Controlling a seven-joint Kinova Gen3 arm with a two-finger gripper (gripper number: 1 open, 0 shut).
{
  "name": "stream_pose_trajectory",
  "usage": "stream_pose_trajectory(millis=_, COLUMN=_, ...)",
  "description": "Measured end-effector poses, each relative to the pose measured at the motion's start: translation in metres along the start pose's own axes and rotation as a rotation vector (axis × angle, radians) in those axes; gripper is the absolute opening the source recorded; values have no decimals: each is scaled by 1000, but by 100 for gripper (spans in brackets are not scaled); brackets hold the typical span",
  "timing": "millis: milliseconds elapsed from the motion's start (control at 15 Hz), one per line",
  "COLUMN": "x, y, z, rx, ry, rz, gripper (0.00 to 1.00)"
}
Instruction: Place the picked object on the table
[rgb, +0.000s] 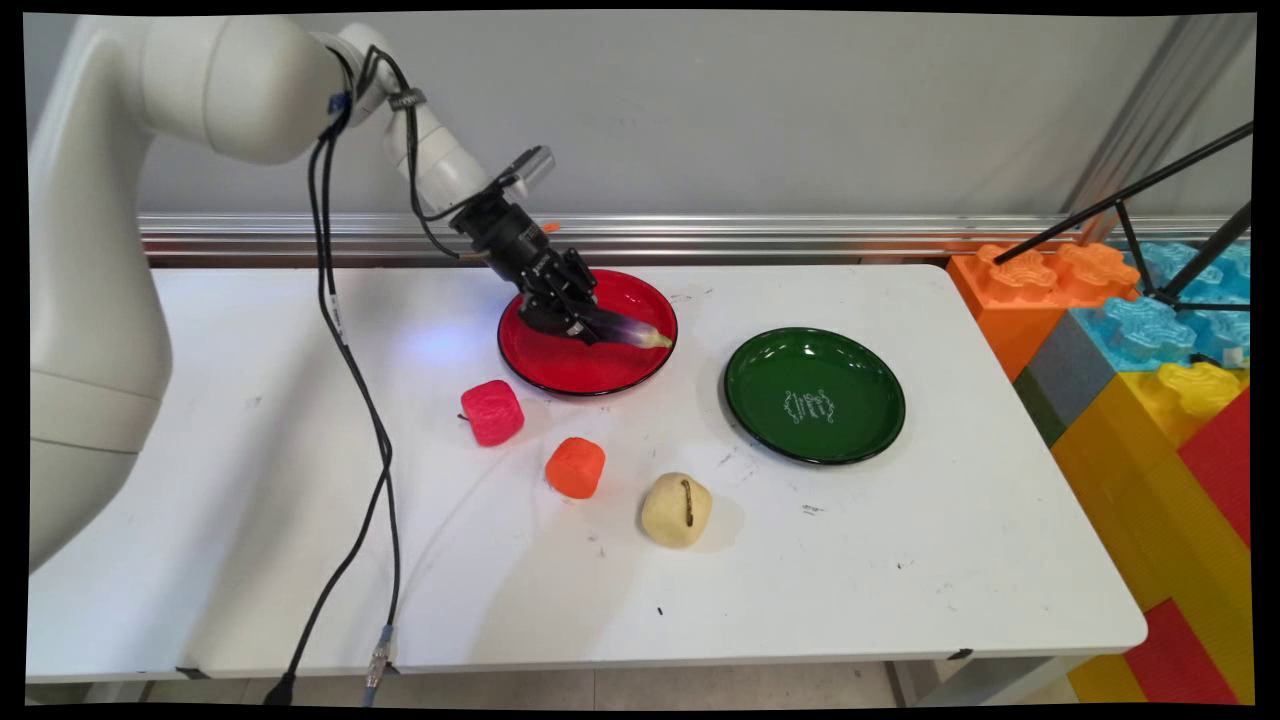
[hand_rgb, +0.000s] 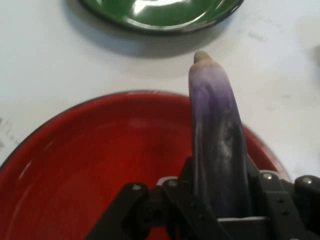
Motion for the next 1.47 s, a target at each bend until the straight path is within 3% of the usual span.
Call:
stream_pose_trajectory(millis=667, x=15, y=63, z=-31, rx=-98, ry=61, rz=5, gripper=0)
stream_pose_trajectory(millis=1467, x=-12, y=140, z=-58, rx=-227, ry=63, rz=-3, gripper=0)
